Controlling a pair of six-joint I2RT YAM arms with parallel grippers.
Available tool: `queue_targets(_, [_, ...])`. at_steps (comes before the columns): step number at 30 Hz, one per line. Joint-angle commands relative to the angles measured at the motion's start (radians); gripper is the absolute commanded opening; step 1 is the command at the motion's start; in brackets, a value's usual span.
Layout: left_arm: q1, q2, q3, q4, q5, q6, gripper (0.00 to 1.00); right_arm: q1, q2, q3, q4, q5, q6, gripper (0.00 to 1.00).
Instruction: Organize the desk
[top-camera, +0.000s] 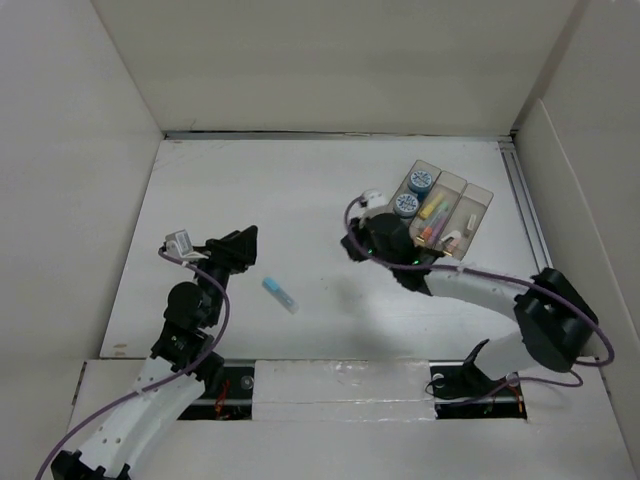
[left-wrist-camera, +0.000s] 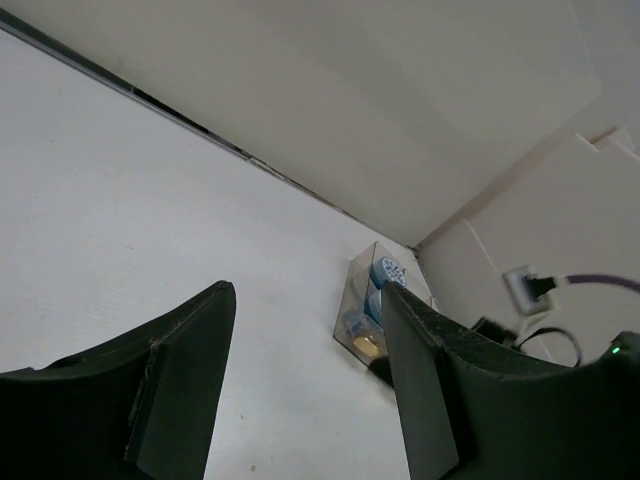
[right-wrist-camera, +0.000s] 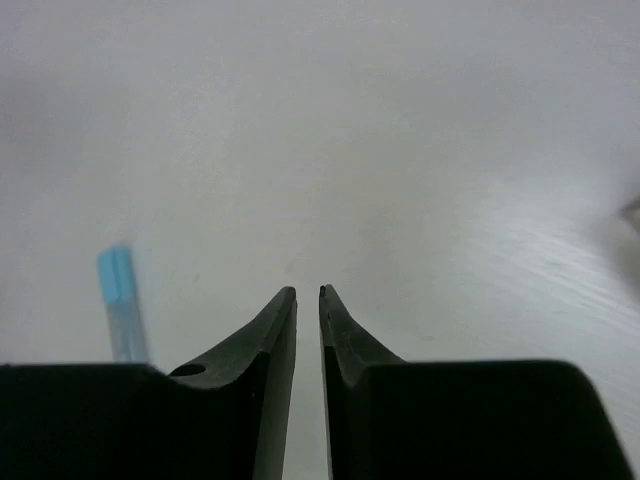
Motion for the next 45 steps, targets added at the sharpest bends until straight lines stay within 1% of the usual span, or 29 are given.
queue_targets(1, [-0.003, -0.029, 0.009, 0.036, -0.036, -0.004, 0.56, 0.206, 0.108, 0.078, -0.010, -0.035, -0.084, 0.25])
queue_targets(3, [-0.003, -0.040, 0.012, 0.029, -0.042, -0.005, 0.56, 0.279, 0.191, 0.113, -0.016, -0.032, -0.092, 0.44])
queue_targets(4, [-0.003, -0.043, 0.012, 0.029, -0.044, -0.007, 0.56, 0.335, 0.215, 0.144, -0.018, -0.024, -0.091, 0.57])
queue_targets(5, [-0.003, -0.051, 0.006, 0.026, -0.057, -0.010, 0.56, 0.356, 0.262, 0.158, -0.018, -0.024, -0.088, 0.62])
queue_targets(7, [-0.003, -0.061, 0.008, 0.004, -0.077, -0.015, 0.56, 0.386, 0.310, 0.195, -0.012, -0.030, -0.075, 0.68])
queue_targets(8, [-0.003, -0.081, 0.011, -0.006, -0.094, -0.024, 0.56, 0.414, 0.330, 0.206, -0.009, -0.024, -0.077, 0.69])
queue_targets(12, [-0.003, -0.149, -0.015, -0.011, -0.125, -0.033, 0.55, 0.459, 0.445, 0.271, -0.044, 0.020, -0.075, 0.69])
queue_targets(15, [-0.003, -0.183, -0.024, -0.016, -0.131, -0.036, 0.56, 0.486, 0.487, 0.322, -0.081, 0.051, -0.095, 0.66])
queue_targets(18, [-0.003, -0.164, -0.027, 0.000, -0.120, -0.033, 0.56, 0.508, 0.531, 0.364, -0.130, 0.115, -0.097, 0.58])
queue_targets(21, [-0.003, -0.124, -0.001, -0.020, -0.117, -0.036, 0.56, 0.508, 0.567, 0.376, -0.159, 0.177, -0.085, 0.41])
queue_targets(22, [-0.003, -0.118, 0.002, -0.019, -0.114, -0.033, 0.56, 0.508, 0.573, 0.373, -0.164, 0.201, -0.077, 0.29])
queue_targets(23, [-0.003, -0.111, -0.001, -0.014, -0.108, -0.032, 0.56, 0.508, 0.580, 0.371, -0.180, 0.242, -0.072, 0.22])
queue_targets(25, [-0.003, -0.108, -0.003, -0.014, -0.117, -0.033, 0.56, 0.508, 0.576, 0.359, -0.197, 0.269, -0.043, 0.04])
queue_targets(26, [-0.003, -0.114, 0.000, -0.016, -0.114, -0.032, 0.56, 0.508, 0.556, 0.348, -0.188, 0.275, -0.040, 0.01])
queue_targets(29, [-0.003, -0.118, -0.009, -0.004, -0.099, -0.030, 0.56, 0.496, 0.495, 0.275, -0.142, 0.283, -0.023, 0.00])
queue_targets(31, [-0.003, -0.118, -0.011, 0.001, -0.104, -0.028, 0.56, 0.474, 0.389, 0.230, -0.105, 0.252, -0.015, 0.00])
queue_targets(32, [-0.003, -0.103, -0.005, 0.004, -0.085, -0.028, 0.56, 0.438, 0.302, 0.163, -0.072, 0.231, -0.015, 0.00])
queue_targets(34, [-0.003, -0.094, -0.004, 0.022, -0.059, -0.019, 0.56, 0.373, 0.213, 0.143, -0.046, 0.201, -0.006, 0.00])
queue_targets(35, [-0.003, -0.066, -0.004, 0.039, -0.041, -0.012, 0.56, 0.329, 0.168, 0.109, -0.032, 0.154, 0.000, 0.00])
queue_targets(36, [-0.003, -0.045, -0.003, 0.062, -0.027, 0.001, 0.56, 0.234, 0.127, 0.091, -0.021, 0.131, 0.020, 0.00])
queue_targets(37, [-0.003, -0.020, 0.005, 0.065, 0.010, 0.008, 0.57, 0.185, 0.046, 0.072, -0.009, 0.105, 0.027, 0.00])
queue_targets(38, [-0.003, 0.042, 0.032, 0.066, 0.033, 0.014, 0.57, 0.136, 0.012, 0.033, 0.029, 0.071, 0.034, 0.00])
queue_targets(39, [-0.003, 0.075, 0.048, 0.058, 0.051, 0.022, 0.57, 0.050, -0.018, 0.016, 0.043, 0.071, 0.044, 0.01])
queue_targets(40, [-0.003, 0.111, 0.066, 0.061, 0.103, 0.037, 0.57, 0.008, -0.062, 0.005, 0.045, 0.080, 0.055, 0.02])
queue_targets(41, [-0.003, 0.180, 0.090, 0.064, 0.126, 0.048, 0.57, -0.033, -0.077, -0.001, 0.027, 0.088, 0.070, 0.02])
queue_targets(42, [-0.003, 0.213, 0.101, 0.075, 0.148, 0.054, 0.57, -0.072, -0.091, -0.009, 0.019, 0.088, 0.108, 0.02])
queue_targets(44, [-0.003, 0.298, 0.133, 0.073, 0.205, 0.071, 0.57, -0.206, -0.117, -0.023, 0.007, 0.079, 0.158, 0.03])
queue_targets(45, [-0.003, 0.317, 0.141, 0.072, 0.217, 0.073, 0.57, -0.207, -0.124, -0.023, -0.005, 0.082, 0.172, 0.03])
